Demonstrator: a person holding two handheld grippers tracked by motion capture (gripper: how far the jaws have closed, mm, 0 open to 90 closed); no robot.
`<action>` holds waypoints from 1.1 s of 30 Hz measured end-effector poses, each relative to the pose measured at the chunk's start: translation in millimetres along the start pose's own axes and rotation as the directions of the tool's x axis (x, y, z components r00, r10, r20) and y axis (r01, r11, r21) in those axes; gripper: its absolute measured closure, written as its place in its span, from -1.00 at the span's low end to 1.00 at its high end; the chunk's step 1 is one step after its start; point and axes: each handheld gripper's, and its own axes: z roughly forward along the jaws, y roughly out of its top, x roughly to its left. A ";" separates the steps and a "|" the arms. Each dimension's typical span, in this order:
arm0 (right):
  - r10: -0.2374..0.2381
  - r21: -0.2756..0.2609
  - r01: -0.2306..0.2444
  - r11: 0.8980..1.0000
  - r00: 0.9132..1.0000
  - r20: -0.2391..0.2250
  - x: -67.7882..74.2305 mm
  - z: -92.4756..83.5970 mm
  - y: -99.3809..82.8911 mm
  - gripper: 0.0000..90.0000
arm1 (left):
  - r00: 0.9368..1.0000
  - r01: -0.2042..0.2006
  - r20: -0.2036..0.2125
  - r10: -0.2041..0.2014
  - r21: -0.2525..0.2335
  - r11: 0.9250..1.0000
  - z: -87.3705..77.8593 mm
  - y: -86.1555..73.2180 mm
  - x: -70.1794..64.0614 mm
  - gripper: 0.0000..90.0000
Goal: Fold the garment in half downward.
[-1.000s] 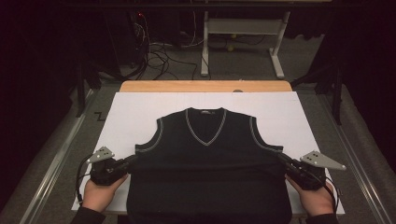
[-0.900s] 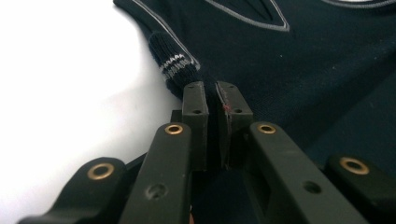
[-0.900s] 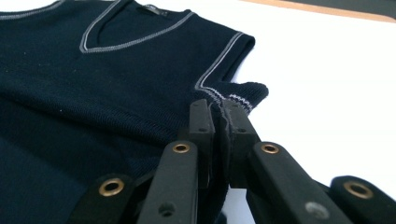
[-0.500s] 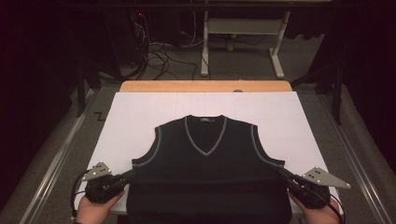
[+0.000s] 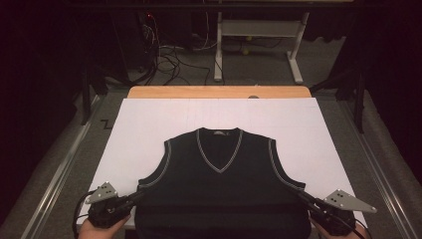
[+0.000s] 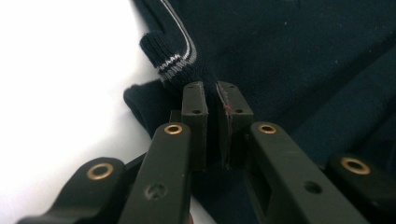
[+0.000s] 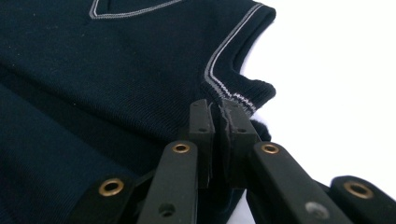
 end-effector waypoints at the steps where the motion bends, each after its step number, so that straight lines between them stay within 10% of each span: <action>1: 0.000 0.004 0.000 1.000 1.000 -0.001 0.6 -0.8 -0.9 0.88 | 1.000 -0.001 0.001 0.001 0.002 1.000 -0.2 -0.8 0.0 0.75; 17: -0.003 0.025 0.004 1.000 1.000 -0.016 1.9 -2.1 -8.3 0.80 | 1.000 0.016 -0.009 -0.016 0.022 1.000 2.4 -3.9 3.3 0.55; 33: 0.048 -0.065 -0.047 0.997 0.999 0.023 -11.2 5.9 6.5 0.03 | 0.998 -0.001 -0.065 -0.003 -0.071 0.997 11.0 17.7 11.2 -0.22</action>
